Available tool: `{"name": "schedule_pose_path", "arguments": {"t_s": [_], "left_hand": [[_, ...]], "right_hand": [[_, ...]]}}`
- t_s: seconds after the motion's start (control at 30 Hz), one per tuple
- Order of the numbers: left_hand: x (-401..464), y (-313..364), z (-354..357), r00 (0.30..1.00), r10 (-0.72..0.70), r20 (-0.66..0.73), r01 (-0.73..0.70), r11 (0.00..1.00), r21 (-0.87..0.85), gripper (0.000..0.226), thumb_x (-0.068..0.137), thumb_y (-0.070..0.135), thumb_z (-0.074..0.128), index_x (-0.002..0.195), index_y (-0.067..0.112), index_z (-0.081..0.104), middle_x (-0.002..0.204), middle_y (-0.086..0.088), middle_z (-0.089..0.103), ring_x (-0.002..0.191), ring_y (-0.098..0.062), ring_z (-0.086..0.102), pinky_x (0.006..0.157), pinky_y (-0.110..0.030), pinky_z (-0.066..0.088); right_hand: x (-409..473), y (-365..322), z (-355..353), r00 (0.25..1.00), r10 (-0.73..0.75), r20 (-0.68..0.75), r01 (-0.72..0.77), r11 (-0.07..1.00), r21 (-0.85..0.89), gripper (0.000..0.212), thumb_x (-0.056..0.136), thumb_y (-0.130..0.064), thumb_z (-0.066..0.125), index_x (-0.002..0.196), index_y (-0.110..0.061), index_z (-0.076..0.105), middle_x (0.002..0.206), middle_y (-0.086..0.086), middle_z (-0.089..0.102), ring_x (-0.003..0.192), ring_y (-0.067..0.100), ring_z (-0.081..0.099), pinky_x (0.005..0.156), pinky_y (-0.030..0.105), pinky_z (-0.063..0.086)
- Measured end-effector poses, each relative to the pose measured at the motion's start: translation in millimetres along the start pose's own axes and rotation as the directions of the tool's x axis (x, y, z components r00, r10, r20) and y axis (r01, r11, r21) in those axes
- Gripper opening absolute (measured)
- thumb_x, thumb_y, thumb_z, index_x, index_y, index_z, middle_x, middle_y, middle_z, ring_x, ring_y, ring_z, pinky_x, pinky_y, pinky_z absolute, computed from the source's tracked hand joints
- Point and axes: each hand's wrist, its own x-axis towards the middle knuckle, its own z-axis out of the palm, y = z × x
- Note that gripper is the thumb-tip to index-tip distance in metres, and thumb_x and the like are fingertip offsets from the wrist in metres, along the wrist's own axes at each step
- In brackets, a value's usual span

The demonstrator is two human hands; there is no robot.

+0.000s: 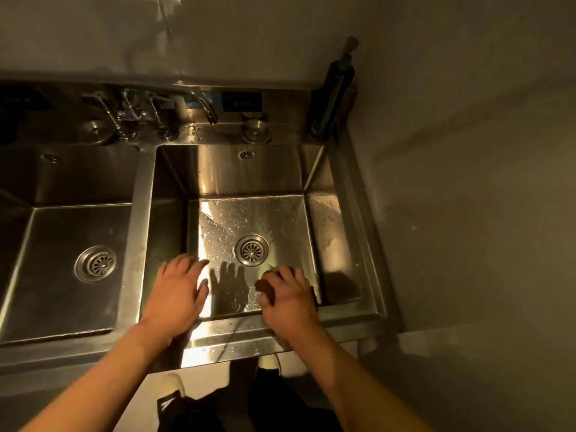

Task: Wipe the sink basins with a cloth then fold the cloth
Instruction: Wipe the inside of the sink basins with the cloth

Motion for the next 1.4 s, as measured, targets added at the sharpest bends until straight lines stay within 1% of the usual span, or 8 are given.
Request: {"name": "schedule_pose_path", "arguments": {"t_s": [0.23, 0.37, 0.5, 0.67, 0.8, 1.03, 1.27, 1.4], "left_hand": [[29.4, -66.8, -28.6, 0.992, -0.08, -0.101, 0.092, 0.989, 0.118, 0.077, 0.092, 0.025, 0.072, 0.157, 0.009, 0.036, 0.162, -0.019, 0.034, 0.152, -0.041, 0.027, 0.124, -0.058, 0.026], [48.2, -81.1, -19.4, 0.982, -0.101, -0.159, 0.109, 0.993, 0.039, 0.069, 0.101, 0.023, 0.059, 0.161, 0.006, 0.028, 0.169, -0.015, 0.025, 0.157, -0.036, 0.019, 0.125, -0.056, 0.026], [57.1, -86.3, -8.0, 0.944, -0.193, -0.268, 0.153, 0.974, -0.165, 0.061, 0.105, 0.026, 0.046, 0.162, 0.014, 0.028, 0.172, -0.002, 0.021, 0.16, -0.021, 0.015, 0.129, -0.046, 0.021], [57.5, -96.6, -2.0, 0.923, -0.237, -0.304, 0.15, 0.948, -0.282, 0.057, 0.107, 0.031, 0.036, 0.162, 0.021, 0.03, 0.172, 0.01, 0.02, 0.158, -0.009, 0.02, 0.126, -0.03, 0.022], [58.3, -93.3, -3.0, 0.917, -0.28, -0.283, 0.171, 0.919, -0.356, 0.056, 0.106, 0.027, 0.034, 0.163, 0.025, 0.031, 0.171, 0.016, 0.02, 0.155, -0.003, 0.023, 0.121, -0.011, 0.018], [59.5, -92.1, 0.6, 0.916, -0.294, -0.272, 0.181, 0.909, -0.375, 0.058, 0.107, 0.024, 0.037, 0.164, 0.029, 0.026, 0.17, 0.022, 0.017, 0.157, -0.005, 0.021, 0.124, -0.044, 0.03], [59.3, -95.9, 2.0, 0.924, -0.277, -0.263, 0.157, 0.904, -0.398, 0.067, 0.1, 0.008, 0.037, 0.164, 0.025, 0.027, 0.171, 0.018, 0.018, 0.158, -0.012, 0.021, 0.124, -0.056, 0.029], [59.8, -93.9, 1.1, 0.925, -0.279, -0.257, 0.16, 0.901, -0.403, 0.071, 0.097, 0.006, 0.037, 0.164, 0.027, 0.027, 0.172, 0.018, 0.017, 0.158, -0.013, 0.022, 0.124, -0.056, 0.031]], "right_hand": [[63.6, -30.9, 37.2, 0.99, 0.075, 0.118, -0.107, 0.951, 0.292, 0.03, 0.092, -0.037, 0.057, 0.12, -0.031, 0.066, 0.13, -0.009, 0.055, 0.121, 0.021, 0.044, 0.101, 0.037, 0.045], [91.7, -60.1, 62.3, 0.899, 0.327, 0.291, -0.426, 0.499, 0.754, 0.011, 0.091, -0.021, 0.07, 0.098, -0.028, 0.071, 0.092, -0.009, 0.067, 0.092, 0.016, 0.062, 0.07, 0.005, 0.044], [123.7, -87.1, 94.3, 0.849, 0.284, 0.445, -0.51, 0.224, 0.831, 0.005, 0.091, -0.02, 0.072, 0.093, -0.023, 0.072, 0.094, 0.0, 0.074, 0.098, 0.027, 0.069, 0.084, 0.03, 0.057], [166.4, -150.6, 115.2, 0.767, 0.14, 0.626, -0.626, -0.053, 0.778, 0.06, 0.079, -0.058, 0.069, 0.129, -0.024, 0.067, 0.122, 0.004, 0.071, 0.115, 0.027, 0.066, 0.108, 0.046, 0.049], [191.3, -196.9, 122.4, 0.878, 0.012, 0.479, -0.478, -0.044, 0.877, 0.055, 0.085, -0.055, 0.051, 0.138, -0.041, 0.055, 0.132, -0.006, 0.062, 0.122, 0.014, 0.059, 0.108, 0.037, 0.046], [288.7, -196.1, 140.4, 0.952, 0.084, 0.293, -0.301, 0.097, 0.949, 0.053, 0.099, -0.037, 0.042, 0.151, -0.046, 0.038, 0.147, -0.007, 0.046, 0.119, 0.013, 0.055, 0.091, 0.027, 0.05], [268.8, -153.9, 214.2, 0.77, 0.25, 0.586, -0.631, 0.165, 0.758, 0.052, 0.108, -0.027, 0.042, 0.159, -0.03, 0.032, 0.162, 0.004, 0.033, 0.141, 0.029, 0.043, 0.105, 0.03, 0.039], [198.1, -148.6, 227.3, 0.694, 0.219, 0.686, -0.701, -0.012, 0.713, 0.051, 0.108, -0.018, 0.045, 0.157, -0.01, 0.033, 0.159, 0.015, 0.037, 0.14, 0.028, 0.041, 0.11, 0.028, 0.035]]}}
